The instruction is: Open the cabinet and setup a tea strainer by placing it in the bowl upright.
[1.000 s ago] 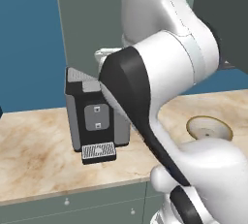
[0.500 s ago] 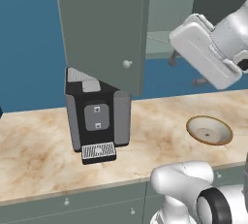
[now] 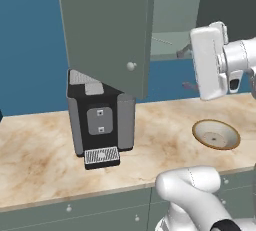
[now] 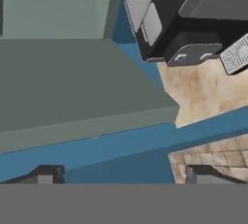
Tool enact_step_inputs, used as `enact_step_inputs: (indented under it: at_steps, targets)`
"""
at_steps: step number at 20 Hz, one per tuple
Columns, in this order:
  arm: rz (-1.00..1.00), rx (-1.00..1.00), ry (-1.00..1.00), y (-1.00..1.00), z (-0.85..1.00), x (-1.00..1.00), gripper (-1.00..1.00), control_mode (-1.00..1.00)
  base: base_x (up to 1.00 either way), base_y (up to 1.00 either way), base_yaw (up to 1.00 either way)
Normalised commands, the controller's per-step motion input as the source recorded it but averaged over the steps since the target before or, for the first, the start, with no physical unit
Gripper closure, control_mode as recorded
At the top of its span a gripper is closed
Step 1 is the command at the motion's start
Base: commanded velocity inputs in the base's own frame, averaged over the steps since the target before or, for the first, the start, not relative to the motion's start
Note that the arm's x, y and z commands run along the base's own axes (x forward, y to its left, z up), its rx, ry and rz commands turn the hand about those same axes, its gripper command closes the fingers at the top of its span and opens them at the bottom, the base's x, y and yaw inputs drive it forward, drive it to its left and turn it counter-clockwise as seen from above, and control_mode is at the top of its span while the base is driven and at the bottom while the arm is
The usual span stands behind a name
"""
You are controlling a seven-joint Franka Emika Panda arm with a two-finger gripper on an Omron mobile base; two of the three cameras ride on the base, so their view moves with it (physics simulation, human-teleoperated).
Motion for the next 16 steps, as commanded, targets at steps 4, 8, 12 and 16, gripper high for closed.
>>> enact_step_inputs:
  at_steps: [4,8,12,16]
  targets:
    - [0.0,0.38,0.1,0.0,0.16,0.45,-1.0,-1.0,0.0,0.0,0.0]
    - [0.0,0.11,0.19,0.0,0.12,0.46,-1.0,-1.0,0.0,0.0,0.0]
    - [0.02,0.0,0.15,0.0,0.06,0.51,-1.0,-1.0,0.0,0.0,0.0]
    - [0.17,0.0,0.01,0.34,0.0,0.26,-1.0,-1.0,0.0,0.0,0.0]
